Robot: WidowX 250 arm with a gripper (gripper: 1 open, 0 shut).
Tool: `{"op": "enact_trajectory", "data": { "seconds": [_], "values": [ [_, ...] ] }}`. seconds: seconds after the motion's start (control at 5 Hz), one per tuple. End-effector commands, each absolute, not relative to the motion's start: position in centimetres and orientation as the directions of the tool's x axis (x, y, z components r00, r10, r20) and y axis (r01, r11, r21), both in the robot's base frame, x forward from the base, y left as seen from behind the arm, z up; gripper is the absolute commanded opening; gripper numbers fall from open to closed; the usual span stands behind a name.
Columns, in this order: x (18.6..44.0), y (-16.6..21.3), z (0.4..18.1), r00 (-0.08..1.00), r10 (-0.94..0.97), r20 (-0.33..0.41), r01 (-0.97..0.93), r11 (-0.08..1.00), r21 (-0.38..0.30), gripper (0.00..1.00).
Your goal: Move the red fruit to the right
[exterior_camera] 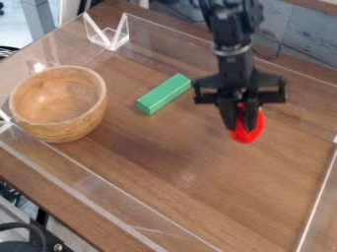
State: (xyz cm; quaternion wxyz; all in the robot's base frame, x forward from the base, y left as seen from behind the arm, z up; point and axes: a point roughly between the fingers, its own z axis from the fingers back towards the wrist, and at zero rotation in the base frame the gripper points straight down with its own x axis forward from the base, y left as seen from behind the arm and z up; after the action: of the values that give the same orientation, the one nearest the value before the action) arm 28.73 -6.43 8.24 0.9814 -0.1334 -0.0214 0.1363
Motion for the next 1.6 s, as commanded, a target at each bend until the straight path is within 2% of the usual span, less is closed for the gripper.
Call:
{"op": "enact_trajectory", "data": {
  "seconds": [0.0, 0.2, 0.6, 1.0, 1.4],
  "values": [
    [27.8, -4.6, 11.1, 0.98, 0.191, 0.048, -0.169, 0.941, -0.294, 0.0],
    [26.0, -1.8, 11.2, 0.991, 0.124, 0.048, -0.105, 0.952, -0.286, 0.0],
    [21.6, 2.1, 9.6, 0.995, 0.091, 0.048, -0.075, 0.959, -0.274, 0.0],
    [20.7, 3.7, 6.3, 0.992, 0.122, 0.044, -0.106, 0.96, -0.261, 0.0],
    [19.2, 4.5, 4.8, 0.994, 0.102, 0.046, -0.087, 0.96, -0.267, 0.0]
  ]
}}
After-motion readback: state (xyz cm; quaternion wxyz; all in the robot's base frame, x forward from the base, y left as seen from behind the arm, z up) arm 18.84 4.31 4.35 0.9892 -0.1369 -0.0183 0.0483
